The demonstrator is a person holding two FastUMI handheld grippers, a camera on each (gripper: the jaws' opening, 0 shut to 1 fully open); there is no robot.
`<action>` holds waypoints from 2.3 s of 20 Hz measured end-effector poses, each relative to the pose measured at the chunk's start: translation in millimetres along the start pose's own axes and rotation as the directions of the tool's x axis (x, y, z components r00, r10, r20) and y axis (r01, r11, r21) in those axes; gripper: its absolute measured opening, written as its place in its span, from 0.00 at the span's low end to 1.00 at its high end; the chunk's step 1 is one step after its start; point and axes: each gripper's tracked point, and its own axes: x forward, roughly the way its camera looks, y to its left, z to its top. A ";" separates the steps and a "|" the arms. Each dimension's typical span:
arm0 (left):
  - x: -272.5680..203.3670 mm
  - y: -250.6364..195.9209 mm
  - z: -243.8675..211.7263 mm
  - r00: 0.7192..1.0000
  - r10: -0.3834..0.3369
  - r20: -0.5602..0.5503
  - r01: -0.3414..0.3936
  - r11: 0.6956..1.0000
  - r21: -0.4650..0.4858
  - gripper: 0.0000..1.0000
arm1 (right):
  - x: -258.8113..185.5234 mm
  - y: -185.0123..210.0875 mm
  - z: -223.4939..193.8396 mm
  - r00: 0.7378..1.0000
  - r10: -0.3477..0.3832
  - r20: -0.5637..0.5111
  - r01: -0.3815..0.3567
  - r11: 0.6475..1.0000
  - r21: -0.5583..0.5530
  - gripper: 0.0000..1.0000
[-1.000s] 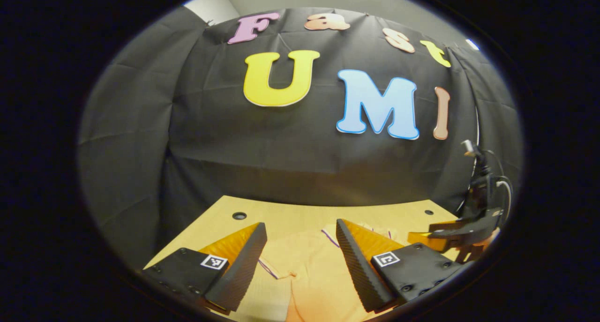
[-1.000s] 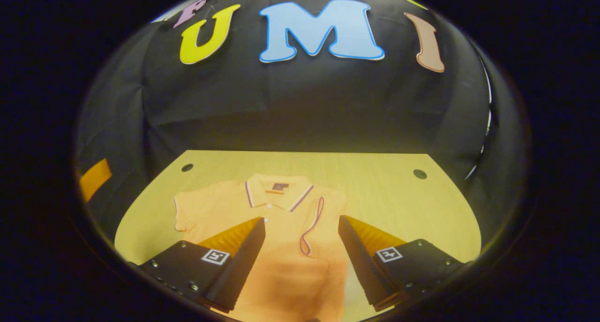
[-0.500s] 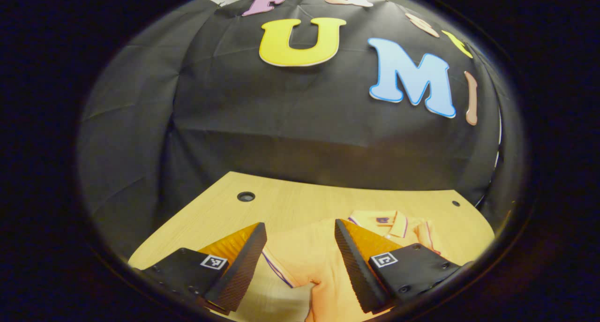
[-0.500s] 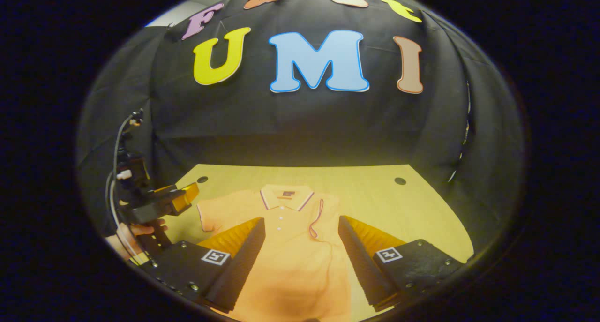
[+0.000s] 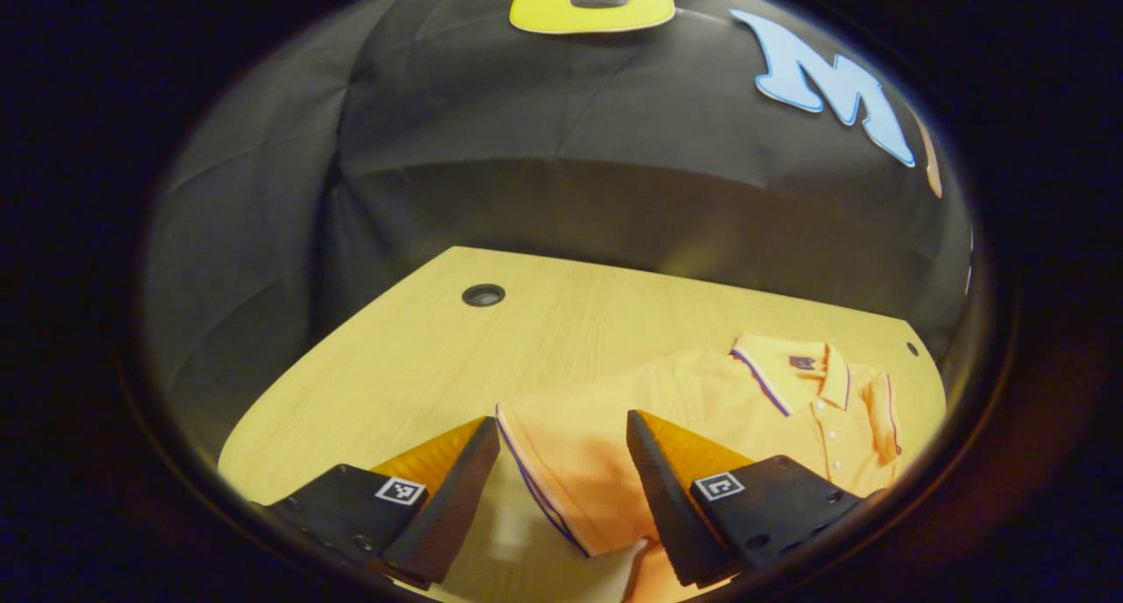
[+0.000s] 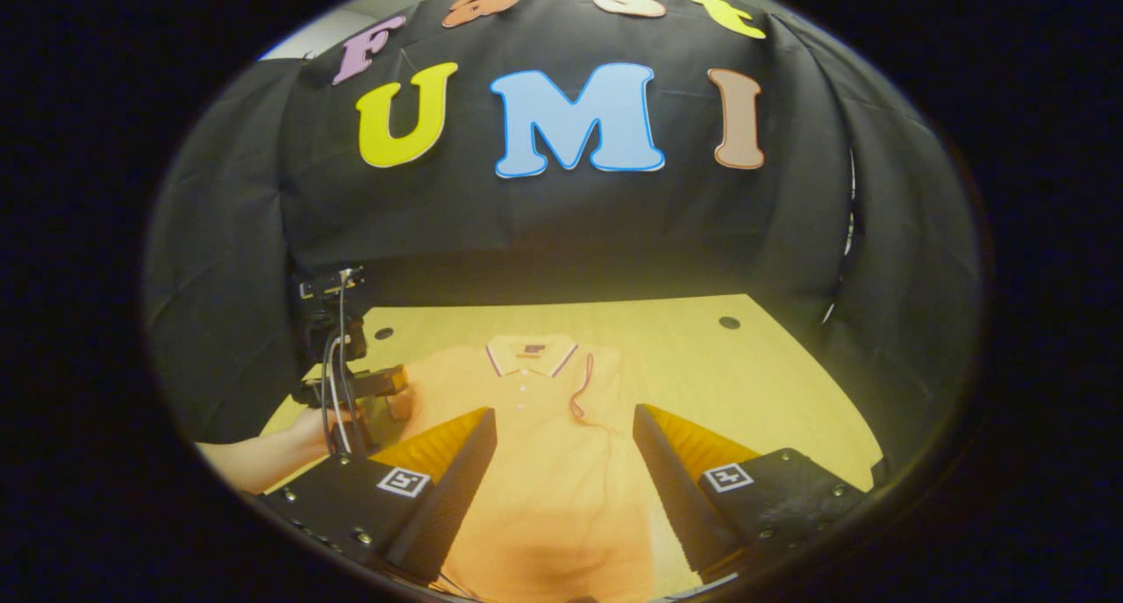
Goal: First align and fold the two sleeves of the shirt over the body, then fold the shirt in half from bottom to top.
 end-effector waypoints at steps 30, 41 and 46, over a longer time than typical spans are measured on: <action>-4.1 -55.6 21.3 0.998 -0.068 -0.013 0.069 0.989 0.131 0.07 | -14.2 -46.0 -32.4 0.998 -0.040 -0.050 0.046 0.991 0.124 0.98; -22.6 -149.1 6.1 0.963 -0.259 -0.074 0.269 0.923 0.276 0.07 | -19.4 -19.3 -44.5 0.995 -0.080 -0.059 0.088 0.986 0.145 0.98; -23.8 -160.7 -9.1 0.956 -0.268 -0.120 0.292 0.908 0.302 0.12 | -24.4 -11.3 -49.7 0.996 -0.068 -0.064 0.077 0.984 0.161 0.98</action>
